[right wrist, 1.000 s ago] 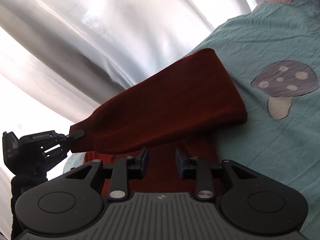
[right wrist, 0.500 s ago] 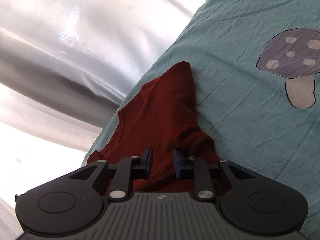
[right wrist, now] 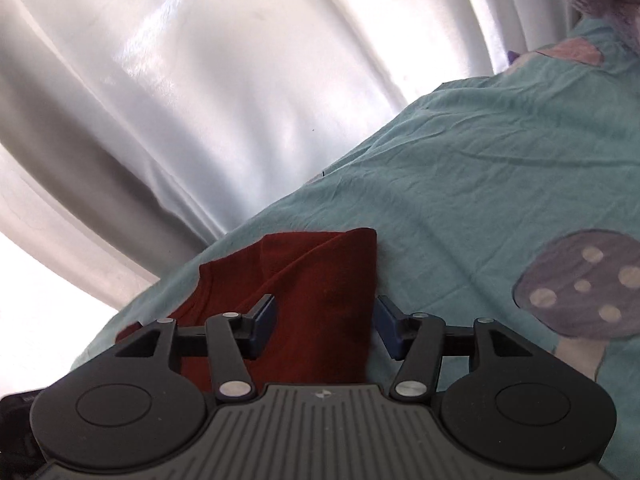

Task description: Fold small clothes

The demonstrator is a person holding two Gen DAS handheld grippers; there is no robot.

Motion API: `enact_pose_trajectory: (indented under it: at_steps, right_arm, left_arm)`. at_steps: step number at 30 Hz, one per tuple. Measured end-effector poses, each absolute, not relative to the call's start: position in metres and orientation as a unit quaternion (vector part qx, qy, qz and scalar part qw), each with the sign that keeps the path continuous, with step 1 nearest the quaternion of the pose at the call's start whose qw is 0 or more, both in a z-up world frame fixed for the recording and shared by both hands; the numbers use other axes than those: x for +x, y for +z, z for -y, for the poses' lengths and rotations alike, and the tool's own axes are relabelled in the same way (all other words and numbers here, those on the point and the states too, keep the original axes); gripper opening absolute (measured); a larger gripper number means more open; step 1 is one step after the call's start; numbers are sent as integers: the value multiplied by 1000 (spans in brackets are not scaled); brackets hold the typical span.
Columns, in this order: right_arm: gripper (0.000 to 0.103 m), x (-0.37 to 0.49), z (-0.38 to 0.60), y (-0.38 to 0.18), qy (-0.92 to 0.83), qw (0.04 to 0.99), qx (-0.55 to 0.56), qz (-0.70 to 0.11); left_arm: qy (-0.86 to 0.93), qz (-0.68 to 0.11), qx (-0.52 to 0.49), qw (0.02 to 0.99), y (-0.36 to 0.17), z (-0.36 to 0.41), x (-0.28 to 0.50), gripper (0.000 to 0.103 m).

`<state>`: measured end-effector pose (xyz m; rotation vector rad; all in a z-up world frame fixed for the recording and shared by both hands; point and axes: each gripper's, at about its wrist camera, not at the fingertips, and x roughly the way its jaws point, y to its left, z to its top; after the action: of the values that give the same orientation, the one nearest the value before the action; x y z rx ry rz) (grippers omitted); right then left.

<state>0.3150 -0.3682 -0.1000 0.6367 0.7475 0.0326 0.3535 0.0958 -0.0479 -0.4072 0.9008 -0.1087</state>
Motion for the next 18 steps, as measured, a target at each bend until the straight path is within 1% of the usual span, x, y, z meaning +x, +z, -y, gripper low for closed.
enact_pose_trajectory:
  at_steps: [1,2,4,5,6,9,11,12,15,16,17,18]
  right_arm:
    - [51,324,363,-102,13,884,287,-368]
    - [44,333,357,-106,11,887,269,-376]
    - [26,343,349,-109,2,890,242,-386]
    - [2,344,346,-109,3,895,229,-382]
    - [2,344,343,-105,9,901,218,-374]
    - [0,333,329,-85,6,936,166,-312]
    - [0,334,320,-79,-12,946,121,-299]
    - [0,334,320,-78,-8,943,125,-309]
    - [2,316,329,-76,49,913,214,-345]
    - [4,306,330,-78,60,903,236,-353]
    - [12,296,332,-81,68,894,256,-360]
    - [25,284,333,-87,73,883,278,-371]
  left_arm:
    - [-53,-433,-193,879,-47,-96,354,5]
    - [-53,-432,-190,880,-46,-97,354,5]
    - [-50,-426,-185,884,-41,-100,354,5]
    - [-48,-422,-183,887,-38,-103,354,5]
    - [-46,-417,-183,889,-35,-105,353,5]
    - [-34,-404,-176,897,-31,-114,354,5]
    - [-20,-410,-167,897,-36,-117,357,5]
    - [-17,-419,-165,893,-41,-118,359,5]
    - [-14,-441,-155,884,-59,-118,359,5]
    - [-12,-446,-154,882,-64,-119,358,5]
    - [-11,-449,-157,880,-68,-120,358,5]
    - [-9,-451,-160,878,-71,-121,358,5]
